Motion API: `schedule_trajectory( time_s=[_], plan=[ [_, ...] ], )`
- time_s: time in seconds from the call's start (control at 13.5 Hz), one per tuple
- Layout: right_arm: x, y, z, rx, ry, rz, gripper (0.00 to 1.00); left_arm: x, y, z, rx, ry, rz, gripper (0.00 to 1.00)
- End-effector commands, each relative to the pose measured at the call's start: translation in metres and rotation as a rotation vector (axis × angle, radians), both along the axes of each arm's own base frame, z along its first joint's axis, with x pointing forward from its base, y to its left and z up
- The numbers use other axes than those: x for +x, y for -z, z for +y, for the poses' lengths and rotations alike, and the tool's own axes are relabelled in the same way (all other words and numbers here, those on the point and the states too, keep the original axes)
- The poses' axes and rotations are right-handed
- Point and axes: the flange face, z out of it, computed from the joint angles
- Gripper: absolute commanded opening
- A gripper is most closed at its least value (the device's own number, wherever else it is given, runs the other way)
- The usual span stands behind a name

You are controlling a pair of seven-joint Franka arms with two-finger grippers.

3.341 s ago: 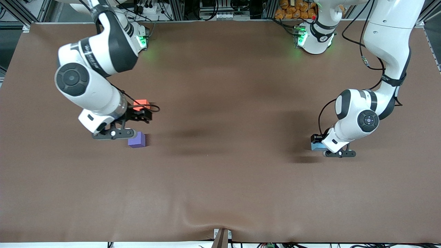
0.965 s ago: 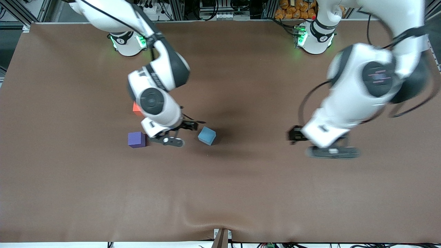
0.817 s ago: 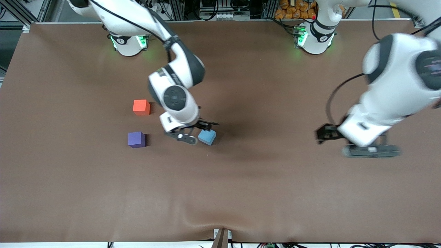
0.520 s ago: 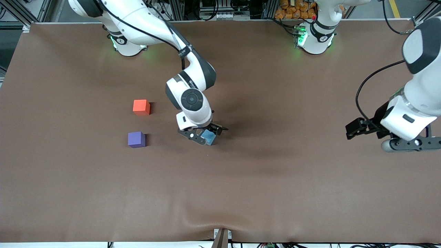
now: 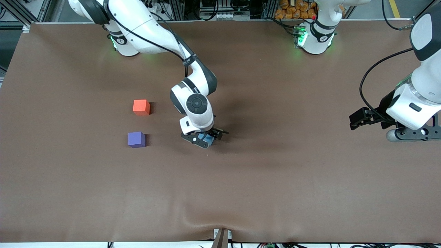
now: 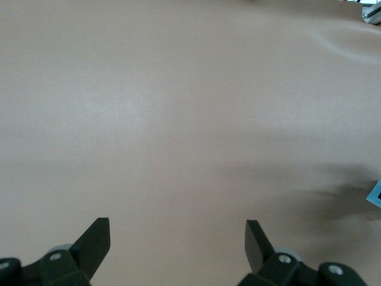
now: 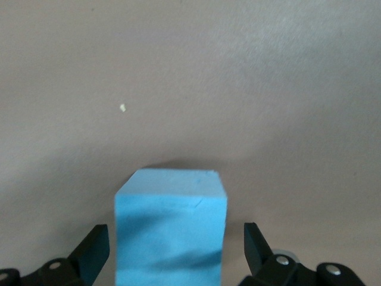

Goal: Place blue block between orange and purple blocks
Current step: 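Carry the blue block with the right gripper toward the orange block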

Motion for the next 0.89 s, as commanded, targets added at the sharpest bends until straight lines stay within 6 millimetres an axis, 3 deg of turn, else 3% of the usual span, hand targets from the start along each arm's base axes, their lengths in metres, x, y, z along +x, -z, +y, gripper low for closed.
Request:
schedule_trajectory(
  time_s=[0.0, 0.15, 0.3, 0.52, 0.67, 0.82],
  plan=[
    [0.001, 0.009, 0.002, -0.018, -0.010, -0.015, 1.00, -0.012, -0.008, 0.002, 0.016, 0.004, 0.001, 1.00],
    [0.004, 0.014, 0.000, -0.012, 0.004, -0.016, 0.97, -0.013, -0.010, 0.002, 0.015, 0.004, -0.002, 1.00],
    [0.004, 0.012, 0.001, -0.004, 0.013, -0.015, 0.65, -0.012, -0.010, 0.002, 0.015, 0.004, -0.003, 1.00],
    [0.011, -0.002, -0.005, 0.006, 0.017, -0.019, 0.33, -0.012, -0.011, 0.002, 0.015, 0.004, -0.005, 1.00],
    [0.014, -0.024, -0.013, -0.011, -0.014, -0.010, 0.31, -0.010, -0.009, 0.001, 0.014, 0.004, -0.008, 1.00],
    [0.024, -0.059, -0.044, -0.053, -0.132, 0.054, 0.33, -0.010, -0.007, -0.001, 0.013, 0.005, -0.006, 1.00]
  ],
)
